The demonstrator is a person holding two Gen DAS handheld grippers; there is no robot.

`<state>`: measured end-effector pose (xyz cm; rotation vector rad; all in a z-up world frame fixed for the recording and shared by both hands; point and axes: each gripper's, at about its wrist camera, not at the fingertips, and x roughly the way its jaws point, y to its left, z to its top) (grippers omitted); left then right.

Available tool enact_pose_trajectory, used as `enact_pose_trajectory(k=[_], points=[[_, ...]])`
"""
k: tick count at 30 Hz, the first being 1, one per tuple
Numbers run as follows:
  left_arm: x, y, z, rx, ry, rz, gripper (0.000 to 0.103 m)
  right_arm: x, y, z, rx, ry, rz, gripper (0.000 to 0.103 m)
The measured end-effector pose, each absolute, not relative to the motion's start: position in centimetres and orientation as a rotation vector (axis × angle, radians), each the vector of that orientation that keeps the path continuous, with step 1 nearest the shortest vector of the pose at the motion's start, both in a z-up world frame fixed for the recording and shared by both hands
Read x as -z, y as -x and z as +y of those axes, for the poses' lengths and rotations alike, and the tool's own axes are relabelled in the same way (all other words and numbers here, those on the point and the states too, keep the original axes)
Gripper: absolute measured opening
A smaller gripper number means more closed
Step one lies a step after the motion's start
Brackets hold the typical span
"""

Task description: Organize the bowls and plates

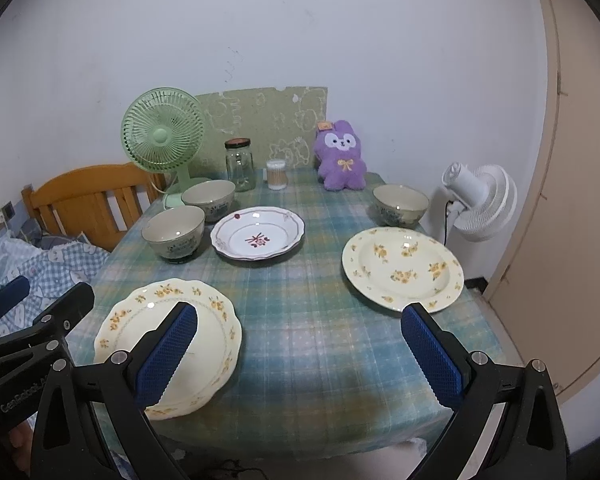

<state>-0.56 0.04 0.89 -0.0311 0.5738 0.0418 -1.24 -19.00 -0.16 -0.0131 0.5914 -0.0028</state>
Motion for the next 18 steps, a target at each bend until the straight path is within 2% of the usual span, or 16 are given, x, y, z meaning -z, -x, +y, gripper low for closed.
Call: enact_pose_trajectory(k=[18], points=[[-1.9, 0.9, -0.1, -0.043, 0.048, 0.571, 0.095, -1.8, 2.0, -18.8, 0.003, 0.025, 0.555, 0.103]])
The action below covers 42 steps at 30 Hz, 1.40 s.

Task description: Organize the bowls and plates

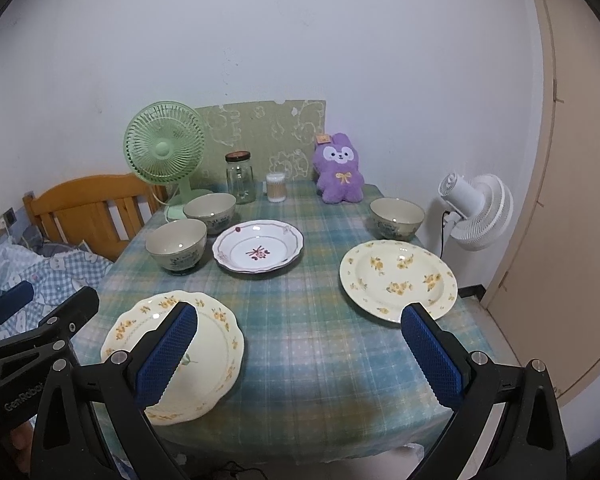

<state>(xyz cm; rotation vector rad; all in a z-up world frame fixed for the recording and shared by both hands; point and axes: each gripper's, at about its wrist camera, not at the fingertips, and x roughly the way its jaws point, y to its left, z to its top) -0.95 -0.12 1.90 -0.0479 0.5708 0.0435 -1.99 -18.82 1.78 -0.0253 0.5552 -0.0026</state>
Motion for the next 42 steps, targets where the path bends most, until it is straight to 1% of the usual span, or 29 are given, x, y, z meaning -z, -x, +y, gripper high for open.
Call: enact_pose_trajectory(k=[42], points=[[-2.7, 0.9, -0.8, -0.052, 0.067, 0.574, 0.095, -2.2, 1.8, -20.0, 0.010, 0.033, 0.552, 0.103]])
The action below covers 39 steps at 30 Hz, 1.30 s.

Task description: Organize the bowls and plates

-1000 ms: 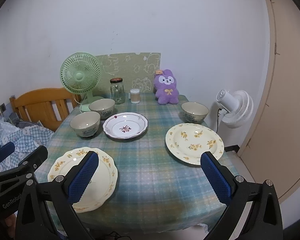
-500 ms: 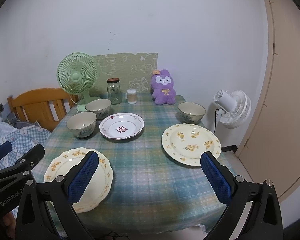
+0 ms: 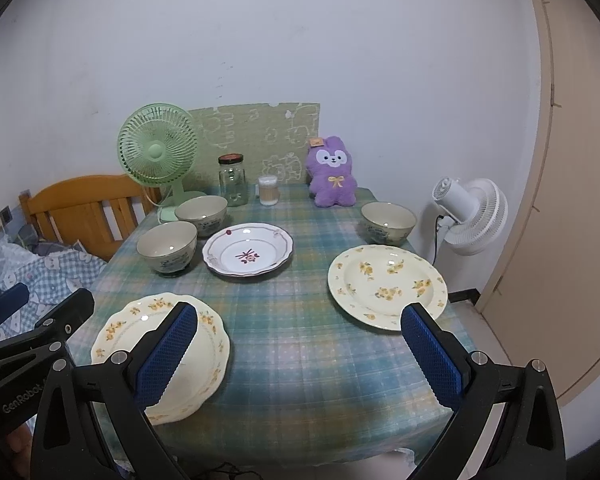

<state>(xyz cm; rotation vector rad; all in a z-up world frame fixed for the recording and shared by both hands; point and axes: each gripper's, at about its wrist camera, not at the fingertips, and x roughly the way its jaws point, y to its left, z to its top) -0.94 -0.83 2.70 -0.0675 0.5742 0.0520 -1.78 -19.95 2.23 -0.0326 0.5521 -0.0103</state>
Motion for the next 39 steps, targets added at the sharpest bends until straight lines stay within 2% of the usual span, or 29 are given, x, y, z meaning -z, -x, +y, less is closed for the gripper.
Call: enact_pose_trajectory(k=[7, 24, 39], points=[[-2.7, 0.5, -0.7, -0.069, 0.061, 0.579, 0.094, -2.4, 0.9, -18.9, -0.025, 0.025, 0.564, 0.102], [0.3, -4.1, 3.3, -0.119, 0.057, 0.703, 0.083, 0.4, -4.6, -13.8, -0.057, 0.024, 0.687, 0.099], [8.4, -9.4, 5.9, -0.081, 0.067, 0.873, 0.076, 8.9, -10.1, -10.0, -0.039, 0.032, 0.857, 0.089]])
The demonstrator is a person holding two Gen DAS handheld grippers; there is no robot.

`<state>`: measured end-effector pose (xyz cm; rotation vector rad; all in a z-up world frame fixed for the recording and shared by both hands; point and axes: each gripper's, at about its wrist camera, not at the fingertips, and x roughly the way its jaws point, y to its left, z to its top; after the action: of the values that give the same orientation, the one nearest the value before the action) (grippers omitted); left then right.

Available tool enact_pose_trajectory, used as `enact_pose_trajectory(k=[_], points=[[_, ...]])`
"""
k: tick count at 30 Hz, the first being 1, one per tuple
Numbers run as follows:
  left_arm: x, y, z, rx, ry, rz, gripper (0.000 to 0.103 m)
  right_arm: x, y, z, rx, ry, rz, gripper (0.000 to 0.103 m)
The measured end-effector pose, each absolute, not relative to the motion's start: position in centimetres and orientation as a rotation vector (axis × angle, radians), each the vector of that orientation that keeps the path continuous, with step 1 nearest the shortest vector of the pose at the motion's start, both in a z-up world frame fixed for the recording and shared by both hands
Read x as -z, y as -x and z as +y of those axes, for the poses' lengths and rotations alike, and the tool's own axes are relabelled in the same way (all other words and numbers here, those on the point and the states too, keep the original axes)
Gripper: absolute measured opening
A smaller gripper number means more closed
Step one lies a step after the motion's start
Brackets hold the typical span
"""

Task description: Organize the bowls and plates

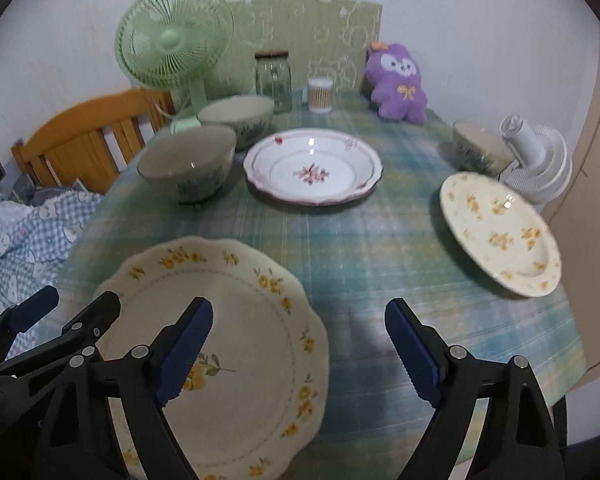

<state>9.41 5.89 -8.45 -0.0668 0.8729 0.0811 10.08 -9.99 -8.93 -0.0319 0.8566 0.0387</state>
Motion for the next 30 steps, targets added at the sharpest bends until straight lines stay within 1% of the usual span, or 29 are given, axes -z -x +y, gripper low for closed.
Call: enact_pose_trajectory(k=[7, 8, 9, 16, 18, 20, 23, 30], points=[[11.2, -10.8, 6.6, -0.067, 0.088, 0.945, 0.075, 11.7, -11.7, -9.3, -0.018, 0.043, 0.931, 0.083], [11.5, -11.0, 6.7, -0.058, 0.090, 0.959, 0.072, 11.9, -11.9, -9.3, -0.013, 0.044, 0.940, 0.080], [11.7, -11.2, 6.6, -0.050, 0.092, 0.966, 0.069, 12.2, -12.1, -9.3, -0.007, 0.046, 0.955, 0.078], [12.5, -12.4, 6.7, -0.020, 0.098, 1.010, 0.062, 13.8, -13.2, -9.3, 0.017, 0.037, 1.047, 0.065], [12.8, -12.7, 6.7, -0.020, 0.097, 1.028, 0.058, 14.1, -13.4, -9.3, 0.016, 0.028, 1.071, 0.061], [12.9, -13.0, 6.9, -0.018, 0.097, 1.045, 0.058, 14.2, -13.5, -9.3, 0.007, 0.018, 1.081, 0.059], [13.0, -13.3, 6.6, 0.002, 0.080, 1.063, 0.064, 14.1, -13.5, -9.4, 0.012, 0.008, 1.091, 0.059], [13.1, -13.8, 6.0, -0.021, 0.085, 1.109, 0.064, 13.7, -14.3, -10.0, 0.004, 0.014, 1.115, 0.058]])
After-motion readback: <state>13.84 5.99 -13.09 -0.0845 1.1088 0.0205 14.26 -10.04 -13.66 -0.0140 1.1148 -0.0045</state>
